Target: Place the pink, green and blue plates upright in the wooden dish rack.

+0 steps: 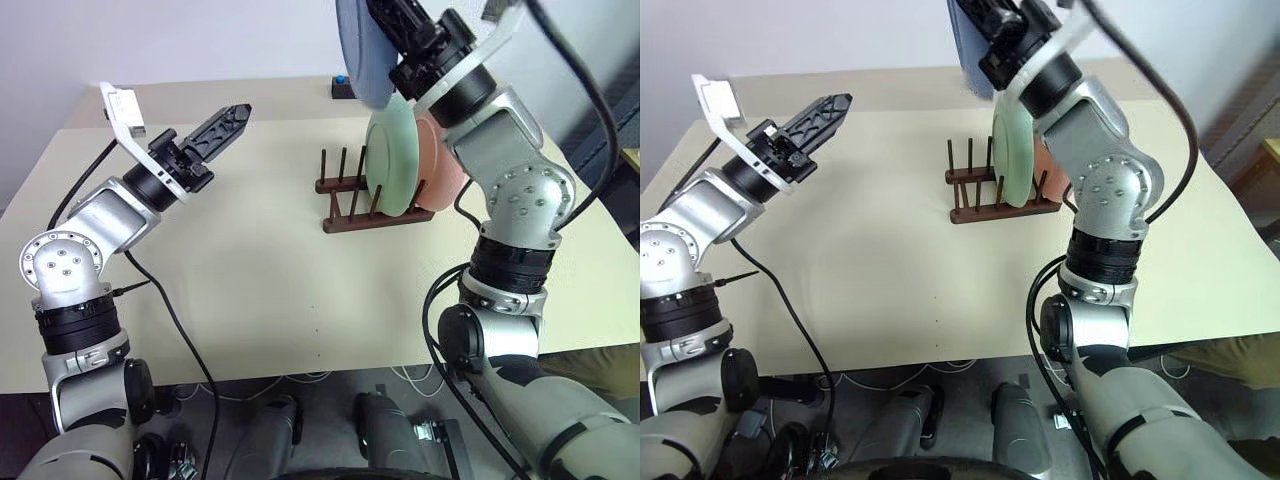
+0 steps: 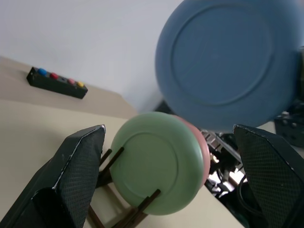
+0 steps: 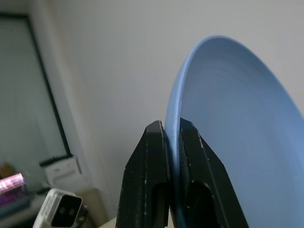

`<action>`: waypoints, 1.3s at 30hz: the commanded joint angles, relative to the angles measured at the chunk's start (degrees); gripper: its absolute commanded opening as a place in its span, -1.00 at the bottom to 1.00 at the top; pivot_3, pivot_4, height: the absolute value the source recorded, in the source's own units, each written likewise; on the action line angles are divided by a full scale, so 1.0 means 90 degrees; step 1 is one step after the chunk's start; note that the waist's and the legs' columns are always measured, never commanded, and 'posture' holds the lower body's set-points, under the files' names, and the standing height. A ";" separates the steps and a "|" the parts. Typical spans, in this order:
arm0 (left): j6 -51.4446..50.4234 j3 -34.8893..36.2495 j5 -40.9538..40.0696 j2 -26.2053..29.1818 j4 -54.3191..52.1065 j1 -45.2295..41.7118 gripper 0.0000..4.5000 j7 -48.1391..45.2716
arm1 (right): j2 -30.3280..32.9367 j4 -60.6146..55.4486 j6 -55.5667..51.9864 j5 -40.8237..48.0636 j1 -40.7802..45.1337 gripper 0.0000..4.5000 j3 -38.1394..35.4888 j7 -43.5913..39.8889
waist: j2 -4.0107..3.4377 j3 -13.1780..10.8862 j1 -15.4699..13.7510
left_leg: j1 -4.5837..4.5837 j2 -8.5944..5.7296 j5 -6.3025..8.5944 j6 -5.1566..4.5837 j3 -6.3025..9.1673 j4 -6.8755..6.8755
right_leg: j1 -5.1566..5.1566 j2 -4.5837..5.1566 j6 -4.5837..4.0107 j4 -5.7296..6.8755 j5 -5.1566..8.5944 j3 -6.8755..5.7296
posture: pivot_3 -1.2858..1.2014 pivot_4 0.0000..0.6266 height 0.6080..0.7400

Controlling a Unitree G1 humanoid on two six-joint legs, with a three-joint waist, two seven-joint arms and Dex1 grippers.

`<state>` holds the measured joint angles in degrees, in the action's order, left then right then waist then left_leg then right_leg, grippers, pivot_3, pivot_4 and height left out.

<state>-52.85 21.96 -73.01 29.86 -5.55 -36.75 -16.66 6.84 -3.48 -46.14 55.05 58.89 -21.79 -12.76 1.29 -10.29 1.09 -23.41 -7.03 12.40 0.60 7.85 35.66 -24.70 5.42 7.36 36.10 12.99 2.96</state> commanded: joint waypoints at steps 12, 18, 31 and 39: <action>0.2053 -0.0824 0.2565 0.1052 -0.1118 0.1024 0.96 -0.2862 | 0.0090 0.0521 -0.0878 0.2391 -0.0823 -1.00 -0.0450 0.1084 | -0.0030 -0.0011 0.0011 | 0.0000 0.0005 -0.0007 0.0004 -0.0015 -0.0041 | -0.0023 0.0001 -0.0010 -0.0005 0.0002 0.0008 | 0.03 -0.52 1.00; 0.2379 -0.0911 0.3019 0.1211 -0.1062 0.1203 0.96 -0.3451 | 0.0281 0.0301 -0.0750 0.1944 -0.1080 -1.00 0.0061 0.0882 | -0.0031 -0.0012 0.0013 | -0.0001 0.0005 -0.0007 0.0003 -0.0017 -0.0041 | -0.0024 0.0001 -0.0010 -0.0005 0.0001 0.0009 | 0.03 -0.52 1.00; 0.2573 -0.0847 0.3343 0.1136 -0.0932 0.1281 0.96 -0.3726 | 0.0288 0.0420 -0.0210 0.0905 -0.1405 -1.00 0.0615 0.0512 | -0.0030 -0.0012 0.0007 | 0.0000 0.0006 -0.0007 0.0003 -0.0016 -0.0041 | -0.0023 0.0001 -0.0010 -0.0006 0.0001 0.0008 | 0.03 -0.52 1.00; 0.2537 -0.0807 0.3333 0.1128 -0.0934 0.1326 0.99 -0.3744 | 0.0121 0.0547 -0.0125 0.0563 -0.1415 0.12 0.0709 0.0577 | -0.0030 -0.0012 0.0008 | 0.0000 0.0006 -0.0007 0.0003 -0.0015 -0.0041 | -0.0023 0.0000 -0.0010 -0.0006 0.0001 0.0008 | 0.03 -0.52 1.00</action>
<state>-30.71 13.55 -42.92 39.82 -13.48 -24.92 -50.10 8.26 2.59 -48.25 60.63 45.46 -15.51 -7.26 1.02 -10.40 1.17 -23.41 -6.97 12.34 0.62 7.71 35.29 -24.91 5.42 7.27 36.05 13.00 3.02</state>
